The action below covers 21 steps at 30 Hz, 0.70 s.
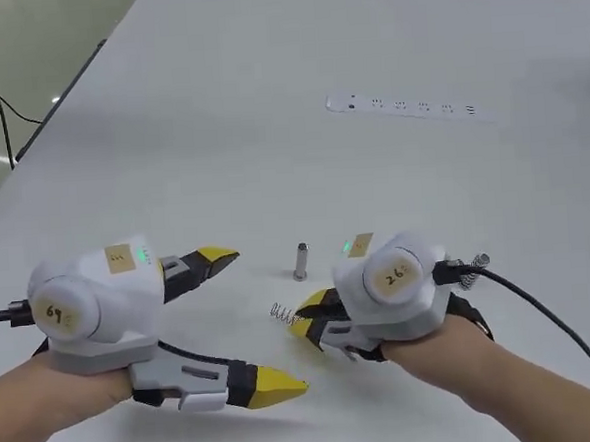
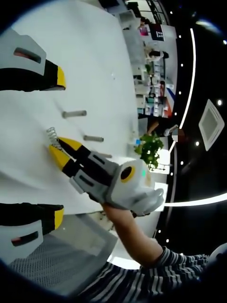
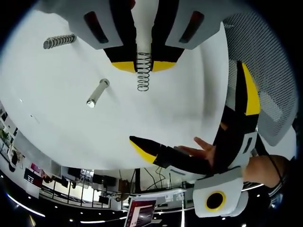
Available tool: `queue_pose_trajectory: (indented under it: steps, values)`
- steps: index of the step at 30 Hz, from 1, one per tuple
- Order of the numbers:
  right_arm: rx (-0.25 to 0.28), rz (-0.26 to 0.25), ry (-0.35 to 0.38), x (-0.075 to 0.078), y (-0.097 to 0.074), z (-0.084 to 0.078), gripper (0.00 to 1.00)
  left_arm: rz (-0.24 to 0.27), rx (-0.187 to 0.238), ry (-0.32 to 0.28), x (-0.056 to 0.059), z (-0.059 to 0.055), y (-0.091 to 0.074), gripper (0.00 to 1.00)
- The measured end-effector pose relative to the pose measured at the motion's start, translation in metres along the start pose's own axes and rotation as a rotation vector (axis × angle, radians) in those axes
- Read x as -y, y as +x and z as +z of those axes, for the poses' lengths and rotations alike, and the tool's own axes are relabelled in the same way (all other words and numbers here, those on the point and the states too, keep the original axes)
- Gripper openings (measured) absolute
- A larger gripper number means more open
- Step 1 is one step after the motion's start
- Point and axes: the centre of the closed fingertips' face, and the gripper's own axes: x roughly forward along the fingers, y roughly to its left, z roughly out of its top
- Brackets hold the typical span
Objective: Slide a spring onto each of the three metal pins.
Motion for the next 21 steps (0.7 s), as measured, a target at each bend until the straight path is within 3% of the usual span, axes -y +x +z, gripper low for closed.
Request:
queue_pose_trajectory:
  steps: [21]
  values:
    - [0.003,-0.017,-0.049,0.02,-0.034,-0.012,0.08,-0.028,0.001,0.002,0.015,0.006,0.005,0.95]
